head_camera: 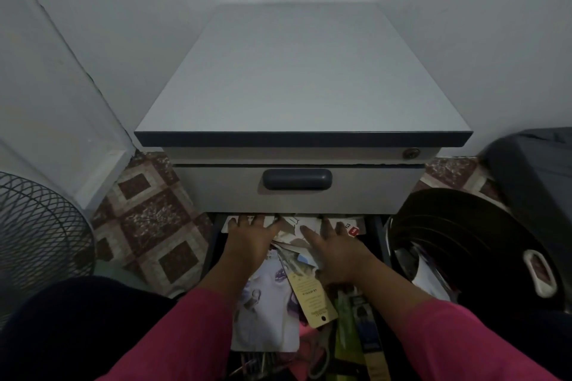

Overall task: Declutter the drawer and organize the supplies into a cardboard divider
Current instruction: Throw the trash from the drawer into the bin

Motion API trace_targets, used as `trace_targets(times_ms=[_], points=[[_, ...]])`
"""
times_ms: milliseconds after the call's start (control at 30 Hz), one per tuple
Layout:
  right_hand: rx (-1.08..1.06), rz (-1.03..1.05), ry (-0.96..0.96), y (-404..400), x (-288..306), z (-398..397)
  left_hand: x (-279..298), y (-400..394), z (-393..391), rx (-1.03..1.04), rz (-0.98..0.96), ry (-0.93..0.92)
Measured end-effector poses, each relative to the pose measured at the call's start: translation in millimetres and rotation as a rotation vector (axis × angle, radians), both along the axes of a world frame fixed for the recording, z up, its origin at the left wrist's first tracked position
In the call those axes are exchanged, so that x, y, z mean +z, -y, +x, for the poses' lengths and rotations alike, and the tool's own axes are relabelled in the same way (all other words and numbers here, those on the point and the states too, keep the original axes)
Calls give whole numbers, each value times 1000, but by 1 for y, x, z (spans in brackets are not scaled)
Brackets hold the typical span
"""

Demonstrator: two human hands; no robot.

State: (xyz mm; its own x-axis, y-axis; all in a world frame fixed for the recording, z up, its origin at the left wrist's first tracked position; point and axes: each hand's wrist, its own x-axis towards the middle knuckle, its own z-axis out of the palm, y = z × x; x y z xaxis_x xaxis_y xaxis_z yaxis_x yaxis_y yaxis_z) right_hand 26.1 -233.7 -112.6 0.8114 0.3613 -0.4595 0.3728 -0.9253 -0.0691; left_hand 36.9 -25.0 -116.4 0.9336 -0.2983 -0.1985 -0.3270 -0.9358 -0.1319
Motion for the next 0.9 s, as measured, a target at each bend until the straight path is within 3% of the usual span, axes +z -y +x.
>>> trace_targets(times_ms=[167,267,533,667,800,900], points=[[-1,50,85,3,20,-1,17,1,-6,28,-115,43],[11,93,129,8,40,-11,23,1,-6,36,-136,-95],[51,80,111,7,78,-75,54,-1,-58,13,-104,-257],[54,45,30,12,83,-100,45,3,-92,-25,-67,-296],[16,-34,-223,18,88,-122,43,14,-127,-57,-48,-312],[-11,-46,-278,20,86,-129,43,12,-136,-82,-89,-408]])
